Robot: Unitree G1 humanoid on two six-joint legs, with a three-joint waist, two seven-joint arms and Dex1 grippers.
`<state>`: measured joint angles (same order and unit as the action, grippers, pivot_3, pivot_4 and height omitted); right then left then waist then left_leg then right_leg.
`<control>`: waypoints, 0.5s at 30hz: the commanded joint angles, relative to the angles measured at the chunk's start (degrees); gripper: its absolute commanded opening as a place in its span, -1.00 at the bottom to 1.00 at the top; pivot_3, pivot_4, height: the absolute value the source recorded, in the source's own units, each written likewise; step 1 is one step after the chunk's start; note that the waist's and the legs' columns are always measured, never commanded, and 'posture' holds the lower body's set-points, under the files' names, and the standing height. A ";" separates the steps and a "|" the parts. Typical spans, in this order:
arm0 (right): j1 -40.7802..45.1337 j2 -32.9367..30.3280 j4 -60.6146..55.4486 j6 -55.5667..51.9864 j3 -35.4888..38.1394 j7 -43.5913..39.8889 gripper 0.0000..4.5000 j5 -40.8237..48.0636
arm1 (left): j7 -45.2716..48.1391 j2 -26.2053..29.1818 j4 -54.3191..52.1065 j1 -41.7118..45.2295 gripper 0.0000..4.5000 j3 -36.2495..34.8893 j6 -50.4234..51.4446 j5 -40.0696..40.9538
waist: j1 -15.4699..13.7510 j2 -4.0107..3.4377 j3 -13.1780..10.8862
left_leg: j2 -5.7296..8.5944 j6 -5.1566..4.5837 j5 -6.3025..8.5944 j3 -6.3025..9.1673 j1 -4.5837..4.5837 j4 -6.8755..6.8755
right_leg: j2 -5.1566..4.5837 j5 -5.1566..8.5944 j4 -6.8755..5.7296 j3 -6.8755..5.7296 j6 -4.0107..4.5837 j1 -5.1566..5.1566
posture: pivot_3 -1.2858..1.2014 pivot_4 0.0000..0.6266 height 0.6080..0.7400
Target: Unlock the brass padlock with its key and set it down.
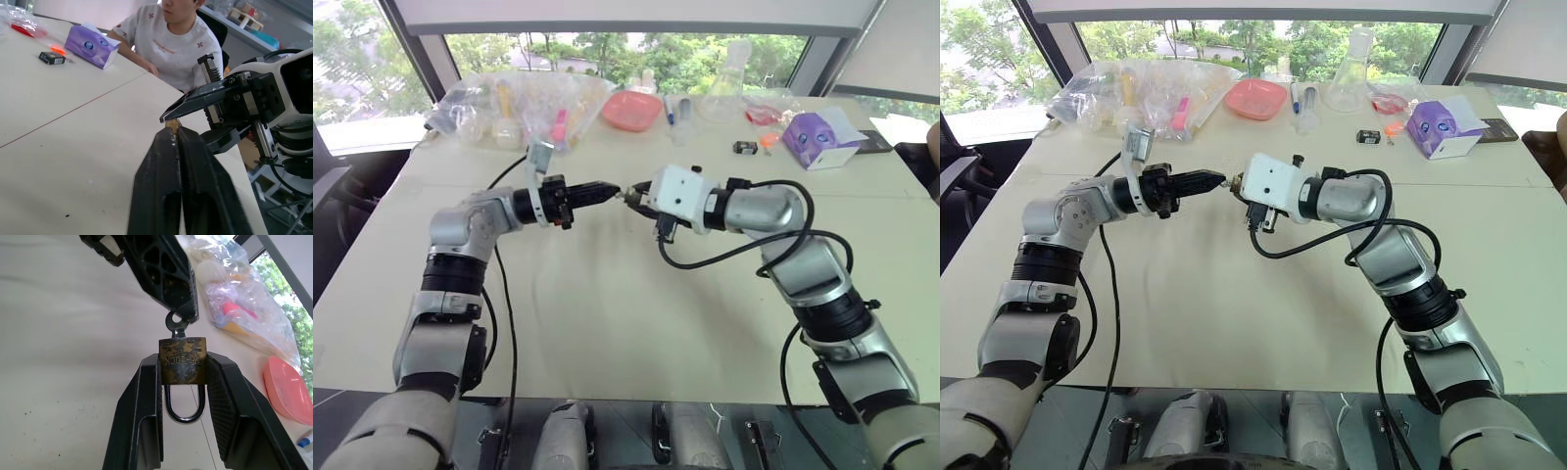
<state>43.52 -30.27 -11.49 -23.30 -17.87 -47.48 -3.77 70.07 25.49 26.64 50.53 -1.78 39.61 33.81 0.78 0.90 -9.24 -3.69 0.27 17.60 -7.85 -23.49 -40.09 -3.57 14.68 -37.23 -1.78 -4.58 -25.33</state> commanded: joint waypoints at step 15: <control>1.99 0.89 -2.10 0.76 1.49 1.45 -0.70 -0.72 | -3.39 -1.23 -4.02 -0.30 -0.96 3.29 -28.57 -14.28 | -0.07 0.00 0.00 | 0.00 0.00 0.00 -0.01 0.00 0.00 | -0.01 0.00 0.00 0.00 0.00 0.00 | 0.03 -0.52 0.89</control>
<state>43.69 -30.21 -11.41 -23.58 -16.92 -45.75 -5.07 69.14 24.40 23.92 49.94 1.48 16.97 22.33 0.71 0.90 -9.24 -3.69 0.27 17.60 -7.87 -23.48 -40.09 -3.58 14.68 -37.23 -1.78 -4.58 -25.33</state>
